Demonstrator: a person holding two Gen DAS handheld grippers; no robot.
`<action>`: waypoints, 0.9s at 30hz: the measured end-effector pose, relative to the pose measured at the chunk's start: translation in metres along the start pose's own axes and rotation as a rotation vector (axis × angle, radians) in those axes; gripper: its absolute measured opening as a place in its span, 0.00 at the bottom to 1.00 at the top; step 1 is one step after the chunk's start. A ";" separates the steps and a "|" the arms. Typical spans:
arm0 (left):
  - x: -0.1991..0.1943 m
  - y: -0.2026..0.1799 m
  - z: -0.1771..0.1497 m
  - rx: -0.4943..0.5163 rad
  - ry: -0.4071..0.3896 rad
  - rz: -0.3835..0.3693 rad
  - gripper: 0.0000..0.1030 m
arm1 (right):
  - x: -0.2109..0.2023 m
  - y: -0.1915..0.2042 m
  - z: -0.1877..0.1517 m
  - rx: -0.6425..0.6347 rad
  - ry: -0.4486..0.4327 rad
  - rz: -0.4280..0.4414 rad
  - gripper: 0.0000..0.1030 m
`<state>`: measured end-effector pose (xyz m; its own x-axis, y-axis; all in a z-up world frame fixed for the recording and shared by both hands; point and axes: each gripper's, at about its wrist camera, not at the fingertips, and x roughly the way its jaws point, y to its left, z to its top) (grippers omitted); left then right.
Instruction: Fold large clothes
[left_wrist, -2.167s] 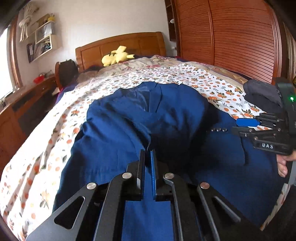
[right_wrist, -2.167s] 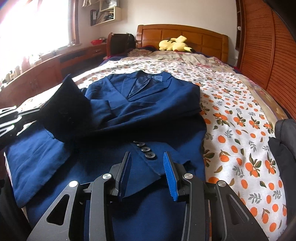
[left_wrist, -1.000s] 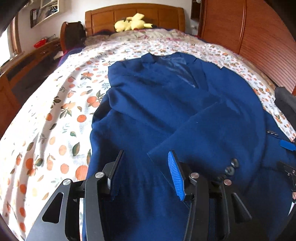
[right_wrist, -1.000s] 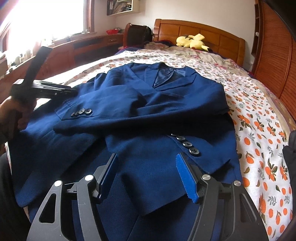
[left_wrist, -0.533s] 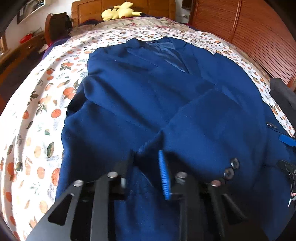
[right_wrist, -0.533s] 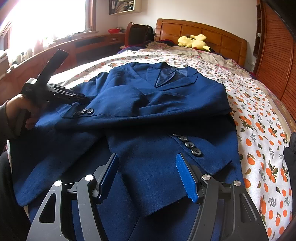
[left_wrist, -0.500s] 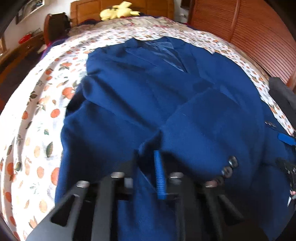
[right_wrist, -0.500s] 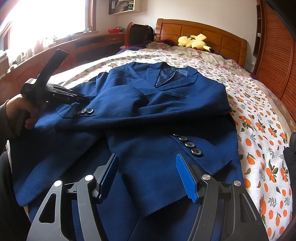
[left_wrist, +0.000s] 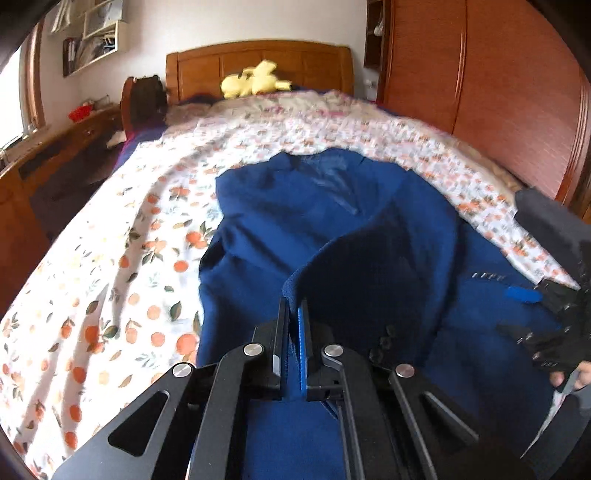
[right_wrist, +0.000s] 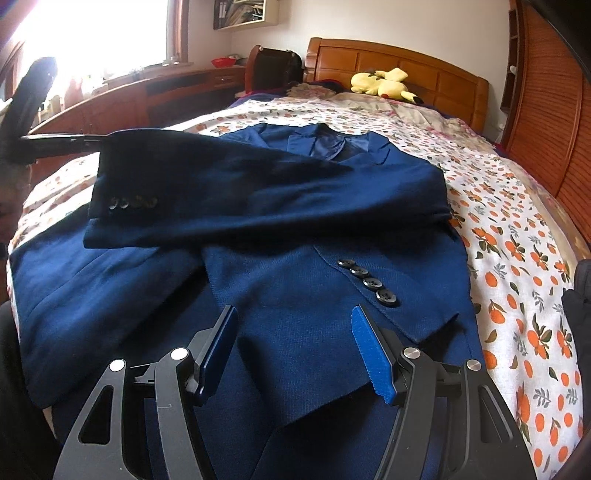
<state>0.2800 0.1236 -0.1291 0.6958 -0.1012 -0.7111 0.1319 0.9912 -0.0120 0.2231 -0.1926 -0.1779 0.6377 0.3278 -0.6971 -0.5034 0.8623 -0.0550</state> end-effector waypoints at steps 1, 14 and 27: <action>0.002 0.004 -0.002 -0.010 0.010 0.005 0.04 | -0.001 0.000 0.000 0.002 -0.002 -0.002 0.60; -0.012 0.006 -0.014 0.012 -0.011 0.034 0.10 | -0.005 -0.010 -0.005 0.031 -0.024 -0.004 0.60; -0.061 0.007 -0.059 -0.010 -0.064 0.098 0.82 | -0.006 -0.008 -0.006 0.025 -0.029 -0.016 0.60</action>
<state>0.1966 0.1421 -0.1271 0.7484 -0.0091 -0.6632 0.0549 0.9973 0.0482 0.2200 -0.2038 -0.1774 0.6622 0.3250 -0.6752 -0.4786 0.8768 -0.0474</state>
